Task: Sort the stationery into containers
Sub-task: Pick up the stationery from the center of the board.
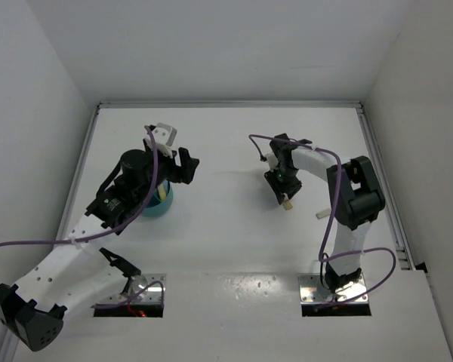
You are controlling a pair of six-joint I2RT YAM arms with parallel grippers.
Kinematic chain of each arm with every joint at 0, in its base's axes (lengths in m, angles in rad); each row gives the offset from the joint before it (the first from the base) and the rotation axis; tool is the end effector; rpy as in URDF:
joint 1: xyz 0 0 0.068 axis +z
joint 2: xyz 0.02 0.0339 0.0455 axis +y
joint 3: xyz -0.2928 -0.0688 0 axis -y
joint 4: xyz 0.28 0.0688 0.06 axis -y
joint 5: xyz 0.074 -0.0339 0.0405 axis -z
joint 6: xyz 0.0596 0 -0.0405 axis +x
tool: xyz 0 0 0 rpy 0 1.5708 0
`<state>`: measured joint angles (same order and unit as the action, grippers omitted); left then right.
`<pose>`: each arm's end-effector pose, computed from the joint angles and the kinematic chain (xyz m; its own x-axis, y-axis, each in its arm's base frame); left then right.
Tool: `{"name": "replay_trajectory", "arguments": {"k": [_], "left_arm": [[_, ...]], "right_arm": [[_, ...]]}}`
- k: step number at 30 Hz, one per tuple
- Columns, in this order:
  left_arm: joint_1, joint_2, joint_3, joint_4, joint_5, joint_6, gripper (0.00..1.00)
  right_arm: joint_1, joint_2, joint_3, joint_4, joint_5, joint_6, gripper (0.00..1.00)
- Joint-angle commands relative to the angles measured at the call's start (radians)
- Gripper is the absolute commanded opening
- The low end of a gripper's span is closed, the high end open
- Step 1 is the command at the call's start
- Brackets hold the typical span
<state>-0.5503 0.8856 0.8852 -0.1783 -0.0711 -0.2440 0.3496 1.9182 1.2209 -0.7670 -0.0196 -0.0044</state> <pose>0.2119 -0.1251 0.3764 -0.2586 -0.1240 -0.9580 0.4117 0.8830 -0.2255 0.3632 0.1337 0.1222 -0.9327 -0.3447 -0.1064 -0.3485 0.9371 0.0190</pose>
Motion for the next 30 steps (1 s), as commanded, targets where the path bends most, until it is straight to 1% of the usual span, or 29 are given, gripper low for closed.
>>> {"name": "replay_trajectory", "arguments": {"k": [1,6,15,17,20,21,22,23,25,26,27,29,30], "left_arm": [[-0.002,-0.026,0.003,0.033,-0.009,0.009,0.76],[-0.002,-0.027,0.003,0.033,-0.009,0.018,0.76],[-0.002,-0.036,0.003,0.033,-0.009,0.018,0.76],[-0.002,-0.036,0.003,0.033,-0.009,0.018,0.76],[-0.002,-0.045,0.003,0.033,-0.018,0.018,0.76],[-0.002,-0.045,0.003,0.033,-0.018,0.018,0.76],[-0.002,-0.045,0.003,0.033,-0.027,0.018,0.76],[-0.002,-0.056,0.003,0.033,-0.042,0.018,0.76],[-0.002,-0.065,-0.006,0.043,-0.077,0.018,0.76],[-0.002,-0.082,-0.018,0.043,-0.102,0.009,0.75],[-0.002,-0.106,-0.019,0.054,-0.164,-0.001,0.75],[-0.002,-0.143,-0.048,0.086,-0.232,-0.014,0.73],[-0.002,-0.163,-0.073,0.098,-0.301,-0.014,0.73]], "right_arm": [[-0.001,-0.008,0.006,0.015,0.044,0.023,0.43],[-0.001,-0.018,-0.004,0.025,0.089,0.023,0.43],[-0.011,0.002,-0.035,0.025,0.069,0.032,0.43],[-0.011,0.002,-0.035,0.025,0.06,0.032,0.4],[-0.011,0.013,-0.035,0.025,0.034,0.032,0.25],[-0.011,0.013,-0.025,0.014,0.033,0.032,0.18],[-0.011,0.013,-0.024,0.014,0.012,0.032,0.06],[-0.011,0.013,-0.012,0.005,-0.032,0.02,0.01],[0.009,0.002,0.032,-0.018,-0.081,-0.017,0.0],[0.031,-0.01,0.06,-0.029,-0.141,-0.044,0.0],[0.044,-0.01,0.128,-0.038,-0.184,-0.101,0.0],[0.078,-0.019,0.227,-0.064,-0.283,-0.144,0.0],[0.124,0.01,0.35,-0.077,-0.302,-0.182,0.0]]}}
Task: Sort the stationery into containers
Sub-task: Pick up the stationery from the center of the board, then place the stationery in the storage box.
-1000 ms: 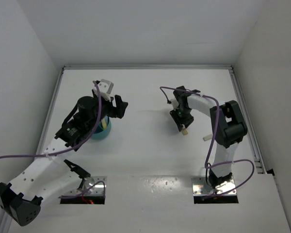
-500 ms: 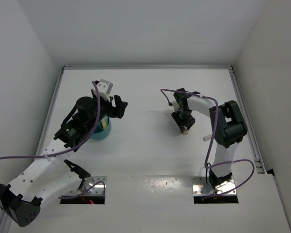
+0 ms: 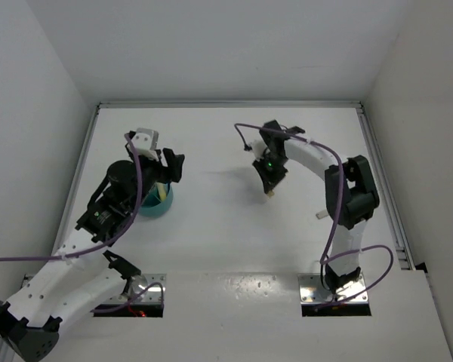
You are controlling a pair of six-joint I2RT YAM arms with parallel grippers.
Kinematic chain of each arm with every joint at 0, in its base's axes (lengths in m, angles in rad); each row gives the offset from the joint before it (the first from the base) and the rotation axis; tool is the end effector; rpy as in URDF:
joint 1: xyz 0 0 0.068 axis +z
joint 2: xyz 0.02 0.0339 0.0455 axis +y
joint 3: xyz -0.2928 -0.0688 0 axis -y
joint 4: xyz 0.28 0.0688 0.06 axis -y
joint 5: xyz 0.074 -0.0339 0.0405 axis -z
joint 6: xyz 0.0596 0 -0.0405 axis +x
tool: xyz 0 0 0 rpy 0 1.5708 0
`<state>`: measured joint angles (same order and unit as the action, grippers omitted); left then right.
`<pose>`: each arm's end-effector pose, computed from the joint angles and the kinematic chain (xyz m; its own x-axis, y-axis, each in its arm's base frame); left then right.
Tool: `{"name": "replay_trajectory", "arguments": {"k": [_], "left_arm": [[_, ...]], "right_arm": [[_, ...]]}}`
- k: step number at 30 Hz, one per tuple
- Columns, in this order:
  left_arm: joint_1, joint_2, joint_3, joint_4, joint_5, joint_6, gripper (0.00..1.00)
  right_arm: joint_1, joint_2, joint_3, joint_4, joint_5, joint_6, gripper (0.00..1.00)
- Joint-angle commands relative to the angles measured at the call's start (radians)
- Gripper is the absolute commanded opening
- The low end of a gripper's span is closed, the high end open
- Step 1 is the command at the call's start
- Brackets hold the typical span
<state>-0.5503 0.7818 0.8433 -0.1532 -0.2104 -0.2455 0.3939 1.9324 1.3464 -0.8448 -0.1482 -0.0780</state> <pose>0.1938 -0.1043 0.3848 -0.1569 -0.1826 -0.9706 0.3052 0.9257 -0.2235 0.3739 0.1649 0.1509 -0.8805 -0.4494 -0.1505 -0.4686 0.8730 0.1349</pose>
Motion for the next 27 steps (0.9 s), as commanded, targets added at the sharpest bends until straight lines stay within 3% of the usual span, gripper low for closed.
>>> {"name": "replay_trajectory", "arguments": {"k": [1,5,12,17,20,27], "left_arm": [[-0.002,-0.079,-0.044,0.084,-0.193,-0.024,0.72],[0.035,-0.176,-0.079,0.124,-0.294,-0.035,0.72],[0.125,-0.217,-0.107,0.135,-0.359,-0.035,0.71],[0.196,-0.253,-0.116,0.153,-0.348,-0.044,0.71],[0.205,-0.266,-0.127,0.176,-0.333,-0.054,0.71],[0.205,-0.299,-0.127,0.176,-0.323,-0.054,0.71]], "right_arm": [[0.106,0.017,0.293,-0.023,-0.195,-0.127,0.0],[0.23,0.161,0.63,-0.042,-0.315,-0.146,0.0],[0.445,0.273,0.752,0.182,-0.268,-0.146,0.0],[0.477,0.226,0.605,0.554,-0.48,-0.043,0.0],[0.488,0.324,0.724,0.556,-0.554,-0.005,0.0],[0.497,0.398,0.718,0.694,-0.649,0.073,0.0]]}}
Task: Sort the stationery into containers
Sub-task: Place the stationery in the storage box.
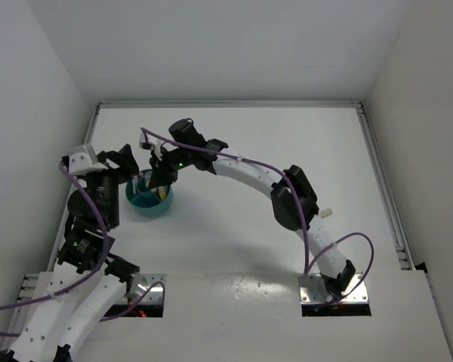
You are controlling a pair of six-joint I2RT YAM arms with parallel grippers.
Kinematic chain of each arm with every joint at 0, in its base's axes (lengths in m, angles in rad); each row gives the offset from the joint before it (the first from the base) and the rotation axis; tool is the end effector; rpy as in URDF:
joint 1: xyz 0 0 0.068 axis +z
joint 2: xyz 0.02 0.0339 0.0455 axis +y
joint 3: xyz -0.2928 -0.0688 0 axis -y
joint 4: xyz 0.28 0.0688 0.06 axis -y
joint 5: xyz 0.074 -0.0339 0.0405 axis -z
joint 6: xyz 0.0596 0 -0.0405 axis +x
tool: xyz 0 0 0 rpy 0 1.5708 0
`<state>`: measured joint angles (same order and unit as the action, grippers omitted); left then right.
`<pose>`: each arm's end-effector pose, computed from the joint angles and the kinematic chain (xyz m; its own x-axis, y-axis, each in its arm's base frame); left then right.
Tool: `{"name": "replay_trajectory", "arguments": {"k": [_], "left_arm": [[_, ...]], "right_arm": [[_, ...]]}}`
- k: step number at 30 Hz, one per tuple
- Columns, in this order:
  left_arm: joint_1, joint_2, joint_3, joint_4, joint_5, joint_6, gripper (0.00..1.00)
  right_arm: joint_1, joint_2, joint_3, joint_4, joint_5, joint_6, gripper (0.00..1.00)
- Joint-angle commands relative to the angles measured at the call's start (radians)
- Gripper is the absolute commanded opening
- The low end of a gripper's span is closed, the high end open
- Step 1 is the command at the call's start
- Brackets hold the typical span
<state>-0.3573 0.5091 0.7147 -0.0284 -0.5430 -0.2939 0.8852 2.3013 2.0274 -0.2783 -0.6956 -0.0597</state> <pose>0.1506 -0.0234 0.3941 0.2093 -0.3429 -0.9157 -0.1216 0.9201 -0.3723 0.3523 0.4910 0.2508 -0.2755 -0.4091 -0.8699 -0.9578 0.0394 0.2848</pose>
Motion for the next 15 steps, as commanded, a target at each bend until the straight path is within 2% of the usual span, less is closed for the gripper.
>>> {"name": "replay_trajectory", "arguments": {"k": [1,8,15], "left_arm": [[0.012,-0.026,0.002,0.051,0.009,-0.005,0.71],[0.012,-0.057,-0.008,0.061,0.009,-0.005,0.71],[0.012,-0.057,-0.008,0.061,0.009,-0.005,0.71]], "right_arm": [[0.006,0.029,0.037,0.14,-0.102,0.072,0.0],[0.024,0.076,0.068,0.2,-0.142,0.136,0.0],[0.057,0.106,0.068,0.2,-0.002,0.11,0.0]]}}
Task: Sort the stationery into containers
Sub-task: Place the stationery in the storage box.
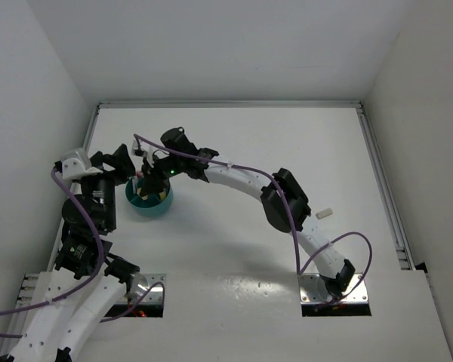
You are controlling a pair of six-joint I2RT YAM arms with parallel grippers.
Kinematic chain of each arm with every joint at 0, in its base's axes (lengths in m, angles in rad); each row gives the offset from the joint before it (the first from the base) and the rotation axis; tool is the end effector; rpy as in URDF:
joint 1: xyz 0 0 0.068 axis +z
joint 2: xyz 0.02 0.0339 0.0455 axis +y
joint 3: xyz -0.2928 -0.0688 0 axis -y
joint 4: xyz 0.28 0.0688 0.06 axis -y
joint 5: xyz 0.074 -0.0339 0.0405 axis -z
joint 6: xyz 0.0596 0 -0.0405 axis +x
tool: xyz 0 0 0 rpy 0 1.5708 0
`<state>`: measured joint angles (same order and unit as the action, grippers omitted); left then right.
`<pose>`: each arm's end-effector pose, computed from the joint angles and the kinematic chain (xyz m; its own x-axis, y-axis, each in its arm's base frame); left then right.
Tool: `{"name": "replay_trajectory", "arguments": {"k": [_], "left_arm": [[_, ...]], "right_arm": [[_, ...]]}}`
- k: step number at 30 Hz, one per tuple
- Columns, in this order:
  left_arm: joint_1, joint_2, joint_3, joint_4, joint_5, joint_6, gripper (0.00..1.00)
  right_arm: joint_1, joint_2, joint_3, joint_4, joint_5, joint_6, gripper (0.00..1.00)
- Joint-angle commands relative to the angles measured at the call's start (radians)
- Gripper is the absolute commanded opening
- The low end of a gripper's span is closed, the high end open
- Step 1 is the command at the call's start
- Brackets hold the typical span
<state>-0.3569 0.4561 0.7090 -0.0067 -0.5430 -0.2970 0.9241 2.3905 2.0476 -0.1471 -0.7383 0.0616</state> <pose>0.1368 -0.0181 0.4011 0.2682 -0.3674 -0.8905 -0.0961 0.9096 -0.4042 0.3428 0.5206 0.2201 -0.3414 -0.3766 -0.8612 -0.9288 -0.0051 0.3705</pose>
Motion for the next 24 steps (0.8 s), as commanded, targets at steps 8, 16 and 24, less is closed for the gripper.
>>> {"name": "replay_trajectory", "arguments": {"k": [8,16,24], "left_arm": [[0.012,-0.013,-0.002,0.039,0.02,-0.002,0.71],[0.012,-0.022,-0.002,0.039,0.02,-0.002,0.71],[0.012,-0.022,-0.002,0.039,0.02,-0.002,0.71]], "right_arm": [[0.027,0.025,0.026,0.021,0.079,-0.057,0.0],[0.036,0.026,0.026,0.001,0.123,-0.075,0.05],[0.045,0.015,0.008,-0.031,0.143,-0.098,0.32]]}}
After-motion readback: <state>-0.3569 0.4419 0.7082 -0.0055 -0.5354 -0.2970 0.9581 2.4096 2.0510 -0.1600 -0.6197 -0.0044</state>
